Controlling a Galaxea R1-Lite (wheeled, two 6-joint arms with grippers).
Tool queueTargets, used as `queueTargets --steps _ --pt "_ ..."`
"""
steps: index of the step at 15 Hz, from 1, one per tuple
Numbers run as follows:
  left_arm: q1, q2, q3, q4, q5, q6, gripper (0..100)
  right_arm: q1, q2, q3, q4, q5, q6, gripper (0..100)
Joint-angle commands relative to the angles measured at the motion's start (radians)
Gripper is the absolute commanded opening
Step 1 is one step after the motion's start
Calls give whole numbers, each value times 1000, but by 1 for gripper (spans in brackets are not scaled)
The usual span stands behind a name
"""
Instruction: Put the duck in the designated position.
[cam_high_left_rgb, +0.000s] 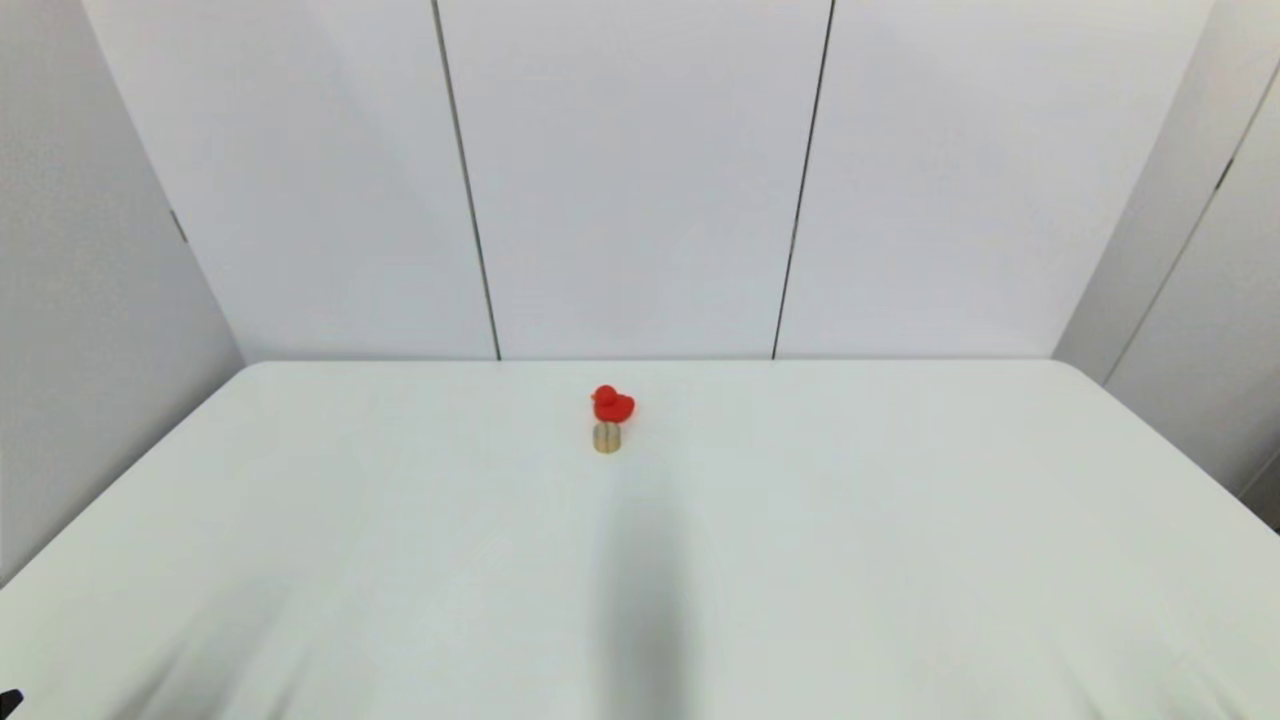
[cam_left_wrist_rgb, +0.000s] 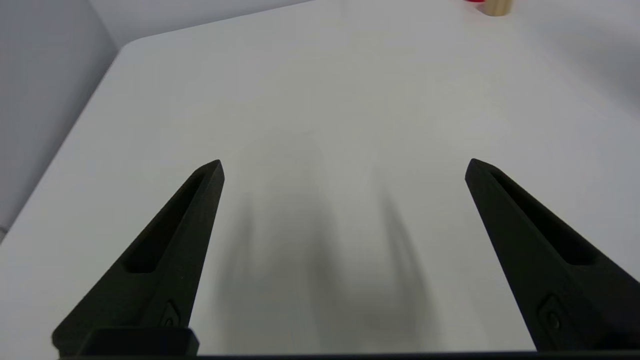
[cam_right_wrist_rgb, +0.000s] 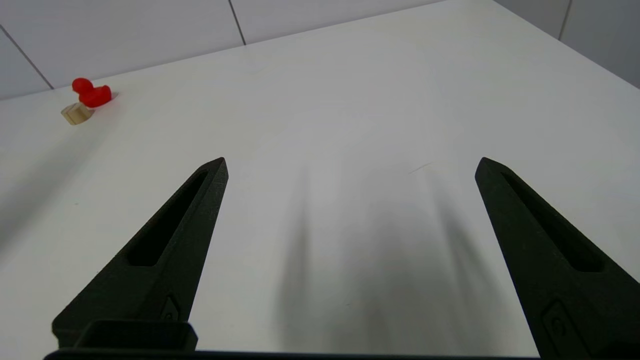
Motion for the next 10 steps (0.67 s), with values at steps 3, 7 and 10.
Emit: queueTargets --steps 3,7,10 --pt "19 -248 -4 142 47 22 100 0 1 0 0 0 1 100" --pt "19 -251 1 145 57 -69 100 0 1 0 0 0 1 100" --pt "18 -251 1 142 116 -155 100 0 1 0 0 0 1 100"
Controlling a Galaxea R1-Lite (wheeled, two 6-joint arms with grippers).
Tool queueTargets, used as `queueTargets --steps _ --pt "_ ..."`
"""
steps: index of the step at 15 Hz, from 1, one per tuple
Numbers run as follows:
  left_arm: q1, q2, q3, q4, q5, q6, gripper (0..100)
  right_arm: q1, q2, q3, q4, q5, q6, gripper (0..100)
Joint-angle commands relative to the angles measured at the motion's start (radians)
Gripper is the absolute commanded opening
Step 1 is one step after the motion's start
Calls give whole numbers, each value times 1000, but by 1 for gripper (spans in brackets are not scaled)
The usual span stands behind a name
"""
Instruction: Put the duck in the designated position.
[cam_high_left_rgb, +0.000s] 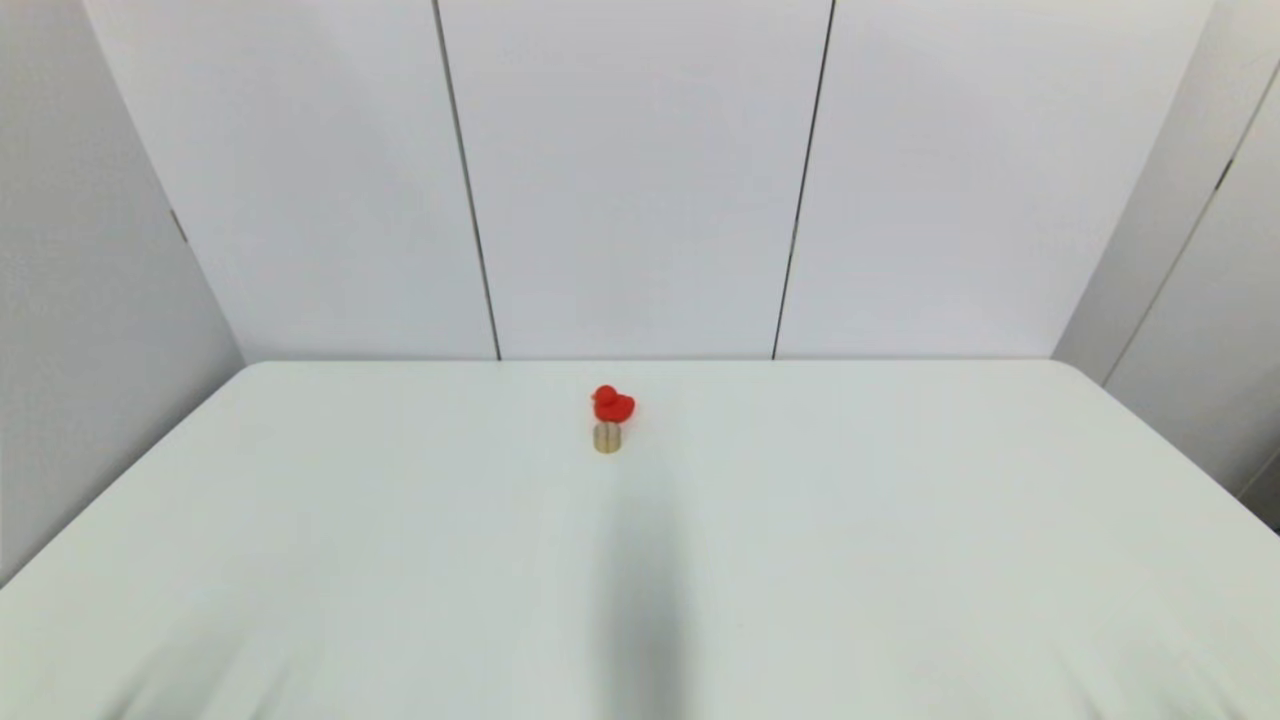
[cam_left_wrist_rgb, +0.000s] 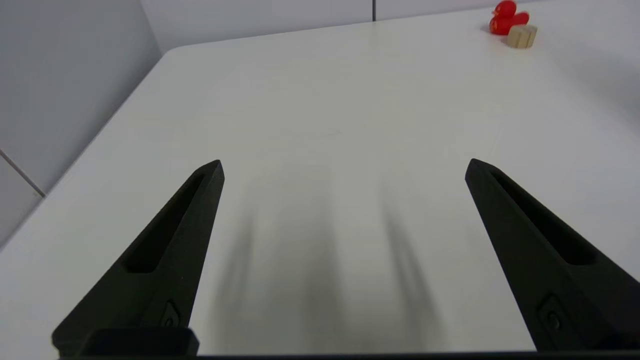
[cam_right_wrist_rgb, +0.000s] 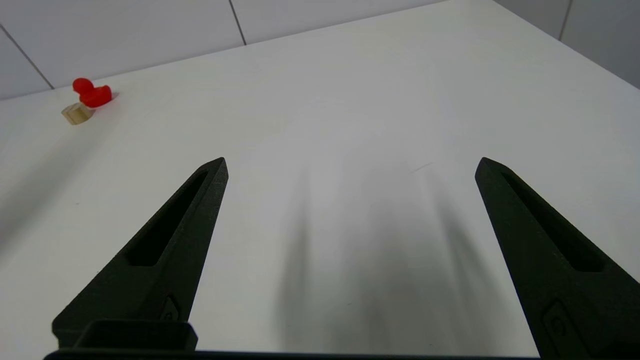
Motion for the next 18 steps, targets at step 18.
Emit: queueTargets --steps 18 --pt "1 -7 1 -2 56 -112 100 0 1 0 0 4 -8 100"
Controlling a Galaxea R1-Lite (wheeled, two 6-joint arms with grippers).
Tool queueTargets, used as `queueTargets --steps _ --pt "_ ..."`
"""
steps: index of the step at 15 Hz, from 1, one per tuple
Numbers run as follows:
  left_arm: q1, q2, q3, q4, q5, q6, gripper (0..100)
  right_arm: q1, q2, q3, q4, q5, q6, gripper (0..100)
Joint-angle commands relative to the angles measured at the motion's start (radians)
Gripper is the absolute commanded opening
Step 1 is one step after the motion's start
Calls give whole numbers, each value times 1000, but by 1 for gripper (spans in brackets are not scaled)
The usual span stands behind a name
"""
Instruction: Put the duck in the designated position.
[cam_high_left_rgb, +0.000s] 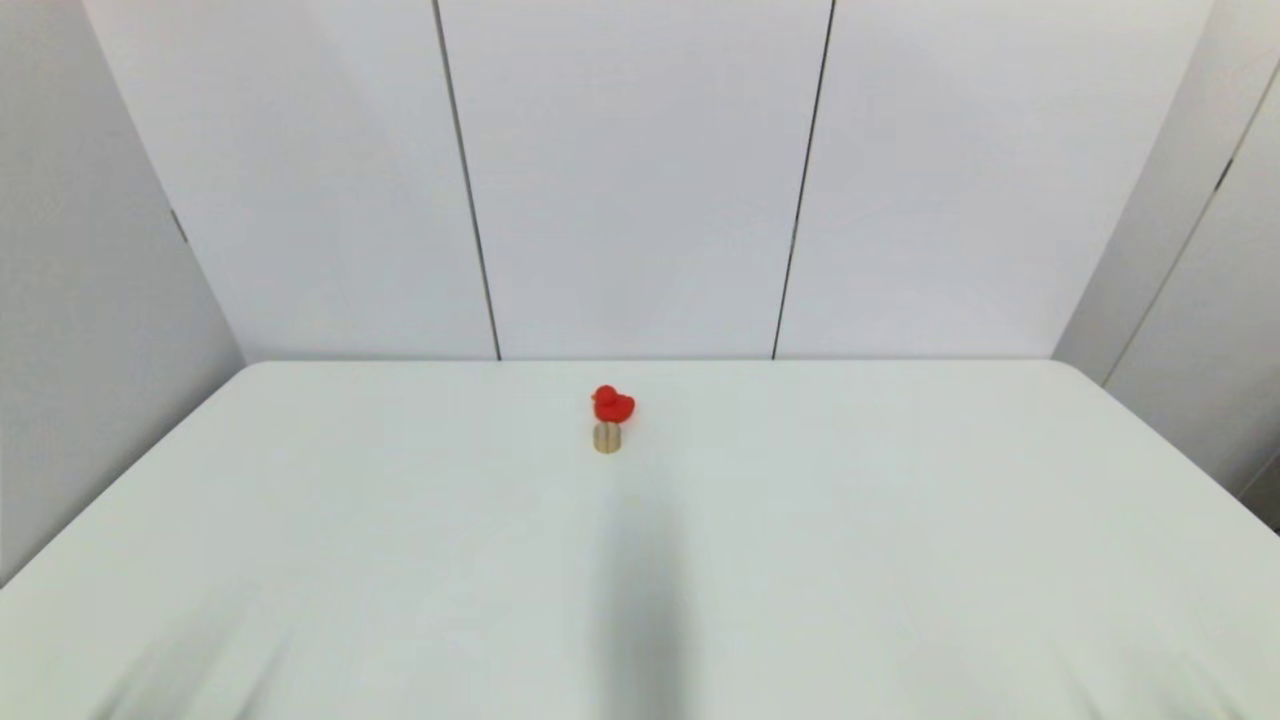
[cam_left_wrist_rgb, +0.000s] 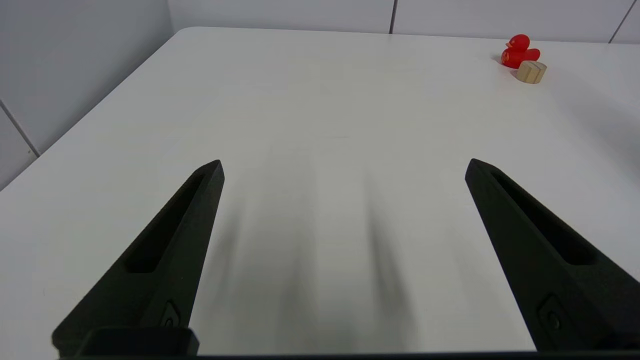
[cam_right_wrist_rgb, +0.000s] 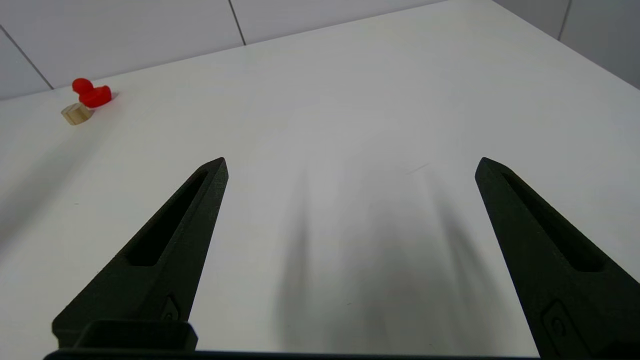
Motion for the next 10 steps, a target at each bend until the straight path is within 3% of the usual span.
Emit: queueTargets --steps 1,10 --pt "0 2 0 0 0 0 100 0 1 0 2 5 -10 100" --pt "0 2 0 0 0 0 100 0 1 0 2 1 -8 100"
